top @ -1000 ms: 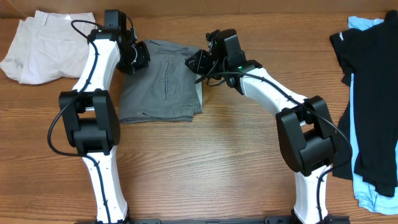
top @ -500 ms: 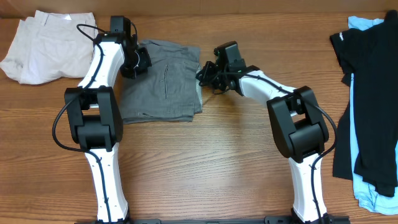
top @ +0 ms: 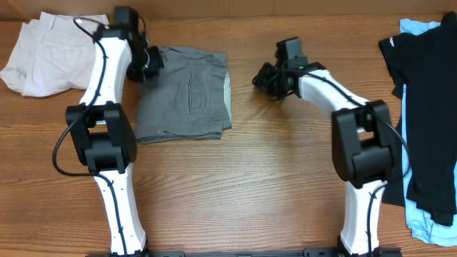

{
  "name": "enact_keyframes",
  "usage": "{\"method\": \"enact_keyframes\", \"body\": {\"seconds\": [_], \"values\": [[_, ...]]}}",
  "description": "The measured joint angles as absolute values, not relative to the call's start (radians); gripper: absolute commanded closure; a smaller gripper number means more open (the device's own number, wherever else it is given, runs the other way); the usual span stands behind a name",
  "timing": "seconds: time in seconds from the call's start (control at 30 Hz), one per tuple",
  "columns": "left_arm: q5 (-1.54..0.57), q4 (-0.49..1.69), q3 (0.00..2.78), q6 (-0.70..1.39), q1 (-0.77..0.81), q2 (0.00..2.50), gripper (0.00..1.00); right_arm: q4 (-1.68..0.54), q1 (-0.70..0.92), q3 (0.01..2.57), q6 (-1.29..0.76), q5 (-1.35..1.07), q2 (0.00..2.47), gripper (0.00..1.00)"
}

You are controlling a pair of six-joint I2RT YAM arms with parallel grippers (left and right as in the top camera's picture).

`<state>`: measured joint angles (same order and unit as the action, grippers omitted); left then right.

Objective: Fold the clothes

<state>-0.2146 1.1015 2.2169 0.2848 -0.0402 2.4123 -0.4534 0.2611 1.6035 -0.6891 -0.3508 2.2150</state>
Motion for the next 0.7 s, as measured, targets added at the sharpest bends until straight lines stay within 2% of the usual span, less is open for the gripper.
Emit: {"method": "enact_keyframes", "body": {"seconds": [0.03, 0.07, 0.13, 0.17, 0.23, 0.37, 0.47, 0.6, 0.7], "values": [[-0.229, 1.118, 2.249, 0.269, -0.041, 2.407, 0.71, -0.453, 0.261, 1.604, -0.678, -0.351, 2.184, 0.77], [-0.24, 1.133, 2.273, 0.262, -0.042, 2.399, 0.67, -0.449, 0.265, 1.607, -0.663, -0.352, 2.154, 0.77], [-0.254, 1.167, 2.313, 0.25, -0.041, 2.375, 0.66, -0.438, 0.278, 1.621, -0.642, -0.352, 2.101, 0.78], [-0.255, 1.193, 2.331, 0.251, -0.041, 2.361, 0.67, -0.433, 0.29, 1.633, -0.632, -0.354, 2.08, 0.8], [-0.25, 1.254, 2.352, 0.254, -0.041, 2.336, 0.96, -0.423, 0.319, 1.655, -0.621, -0.368, 2.057, 0.82], [-0.227, 1.455, 2.364, 0.259, -0.044, 2.316, 0.96, -0.41, 0.393, 1.66, -0.602, -0.411, 2.077, 0.82], [-0.208, 1.528, 2.364, 0.258, -0.049, 2.317, 0.96, -0.379, 0.443, 1.66, -0.594, -0.425, 2.119, 0.84], [-0.197, 1.546, 2.353, 0.252, -0.048, 2.317, 0.96, -0.319, 0.492, 1.66, -0.611, -0.442, 2.197, 0.87], [-0.198, 1.475, 2.278, 0.251, -0.039, 2.317, 0.96, -0.319, 0.488, 1.66, -0.632, -0.447, 2.25, 0.87]]}}
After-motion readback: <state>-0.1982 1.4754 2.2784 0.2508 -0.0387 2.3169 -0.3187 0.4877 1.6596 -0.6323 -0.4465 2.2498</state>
